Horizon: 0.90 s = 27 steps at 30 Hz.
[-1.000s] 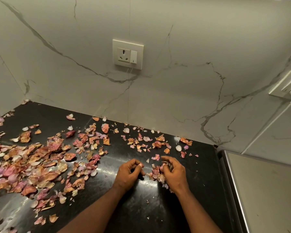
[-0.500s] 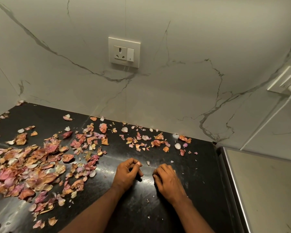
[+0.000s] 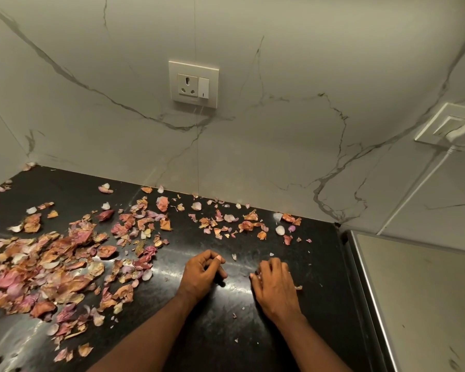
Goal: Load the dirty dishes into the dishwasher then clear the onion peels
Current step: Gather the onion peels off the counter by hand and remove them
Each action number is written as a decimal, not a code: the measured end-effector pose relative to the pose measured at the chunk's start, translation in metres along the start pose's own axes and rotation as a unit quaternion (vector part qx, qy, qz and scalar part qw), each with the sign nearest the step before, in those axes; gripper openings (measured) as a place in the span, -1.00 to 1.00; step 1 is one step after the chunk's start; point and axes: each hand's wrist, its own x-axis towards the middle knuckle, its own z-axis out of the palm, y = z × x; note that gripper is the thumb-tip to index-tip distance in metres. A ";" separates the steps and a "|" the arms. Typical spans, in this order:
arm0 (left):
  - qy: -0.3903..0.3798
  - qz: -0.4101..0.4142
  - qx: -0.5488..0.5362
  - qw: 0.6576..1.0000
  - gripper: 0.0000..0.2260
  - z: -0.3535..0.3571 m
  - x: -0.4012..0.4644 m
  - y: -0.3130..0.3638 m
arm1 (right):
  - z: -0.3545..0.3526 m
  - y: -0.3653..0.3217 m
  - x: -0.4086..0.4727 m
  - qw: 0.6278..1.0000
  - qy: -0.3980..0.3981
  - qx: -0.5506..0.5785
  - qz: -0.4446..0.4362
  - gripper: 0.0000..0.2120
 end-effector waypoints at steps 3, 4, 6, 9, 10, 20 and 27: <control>-0.007 -0.001 -0.002 1.000 -0.84 -0.001 -0.003 0.000 | 0.004 0.001 -0.004 0.999 -0.010 -0.003 -0.033 -0.75; -0.010 -0.003 -0.003 1.000 -0.84 -0.001 -0.003 0.000 | 0.004 0.000 -0.007 0.999 0.003 -0.007 -0.036 -0.76; -0.017 -0.004 -0.002 1.000 -0.84 -0.003 -0.005 -0.002 | 0.000 -0.004 -0.012 1.000 -0.001 -0.013 -0.024 -0.75; -0.041 -0.010 -0.004 0.999 -0.84 -0.008 -0.006 -0.002 | -0.011 -0.010 -0.014 0.989 -0.030 0.108 0.092 -0.65; -0.047 -0.013 -0.007 0.999 -0.83 -0.009 -0.006 -0.002 | -0.017 -0.012 -0.014 0.970 -0.019 0.192 0.149 -0.59; 0.000 -0.176 -0.269 0.947 -0.70 0.044 -0.073 0.006 | -0.048 -0.076 -0.009 0.242 0.083 0.902 0.347 -0.62; 0.076 -0.252 -0.339 0.903 -0.53 0.035 -0.100 0.044 | -0.056 -0.154 -0.026 0.621 0.052 0.713 0.322 -0.54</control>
